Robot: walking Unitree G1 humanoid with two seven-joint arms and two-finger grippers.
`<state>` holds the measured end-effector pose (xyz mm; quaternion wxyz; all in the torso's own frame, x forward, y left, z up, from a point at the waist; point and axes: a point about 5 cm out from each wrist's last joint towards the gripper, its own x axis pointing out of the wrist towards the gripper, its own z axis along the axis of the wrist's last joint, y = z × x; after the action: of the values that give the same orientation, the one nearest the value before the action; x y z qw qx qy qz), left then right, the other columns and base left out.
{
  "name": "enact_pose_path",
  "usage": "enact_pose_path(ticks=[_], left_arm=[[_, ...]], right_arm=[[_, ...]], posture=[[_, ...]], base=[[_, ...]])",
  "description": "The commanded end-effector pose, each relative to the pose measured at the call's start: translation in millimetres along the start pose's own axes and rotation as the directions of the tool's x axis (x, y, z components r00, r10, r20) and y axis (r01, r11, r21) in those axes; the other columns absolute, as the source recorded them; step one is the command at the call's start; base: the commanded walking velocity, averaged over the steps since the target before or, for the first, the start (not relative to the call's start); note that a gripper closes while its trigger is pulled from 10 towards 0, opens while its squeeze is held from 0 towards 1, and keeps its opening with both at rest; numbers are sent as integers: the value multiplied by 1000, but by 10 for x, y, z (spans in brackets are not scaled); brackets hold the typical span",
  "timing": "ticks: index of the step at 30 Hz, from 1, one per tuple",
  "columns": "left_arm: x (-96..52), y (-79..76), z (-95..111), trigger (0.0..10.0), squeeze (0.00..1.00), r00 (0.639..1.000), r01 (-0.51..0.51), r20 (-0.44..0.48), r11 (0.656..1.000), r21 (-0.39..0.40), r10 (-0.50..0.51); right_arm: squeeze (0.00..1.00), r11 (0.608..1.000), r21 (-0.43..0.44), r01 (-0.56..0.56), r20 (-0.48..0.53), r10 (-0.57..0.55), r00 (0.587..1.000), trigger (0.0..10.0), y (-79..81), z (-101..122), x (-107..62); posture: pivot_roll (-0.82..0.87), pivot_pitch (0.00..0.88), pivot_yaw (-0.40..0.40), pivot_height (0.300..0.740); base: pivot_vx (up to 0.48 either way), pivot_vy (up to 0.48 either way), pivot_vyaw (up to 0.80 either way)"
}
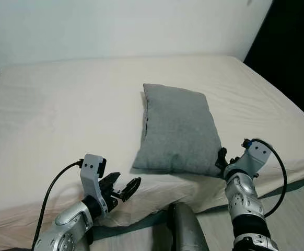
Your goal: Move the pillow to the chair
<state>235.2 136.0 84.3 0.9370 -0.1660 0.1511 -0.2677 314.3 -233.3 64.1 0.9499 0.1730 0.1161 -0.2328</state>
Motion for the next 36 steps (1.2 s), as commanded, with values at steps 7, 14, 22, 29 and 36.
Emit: enact_pose_path(ticks=[7,14,22,29,36], left_arm=[[4,106,-21,10000,0,996,-88,5,996,7,88],[17,128,8,10000,0,996,-92,5,995,44,92],[16,137,20,10000,0,996,-85,-4,993,85,86],[48,87,34,10000,0,998,-59,-14,997,-43,59],[126,121,-39,10000,0,991,-133,-44,969,-206,127]], right_arm=[[0,967,-39,-251,-225,237,945,10000,313,-377,-57],[0,650,14,-760,-459,679,573,10000,945,-756,-483],[0,437,105,-893,-464,816,345,10000,1352,-737,-772],[0,311,133,-941,-313,914,258,10000,1758,-479,-935],[0,296,112,-949,-354,904,240,10000,1643,-538,-933]], posture=[[23,100,-101,547],[30,92,-100,547],[32,92,-101,547],[38,93,-98,547],[40,93,-100,547]], base=[[0,0,0],[0,0,0],[0,0,0],[0,0,0],[0,0,0]])
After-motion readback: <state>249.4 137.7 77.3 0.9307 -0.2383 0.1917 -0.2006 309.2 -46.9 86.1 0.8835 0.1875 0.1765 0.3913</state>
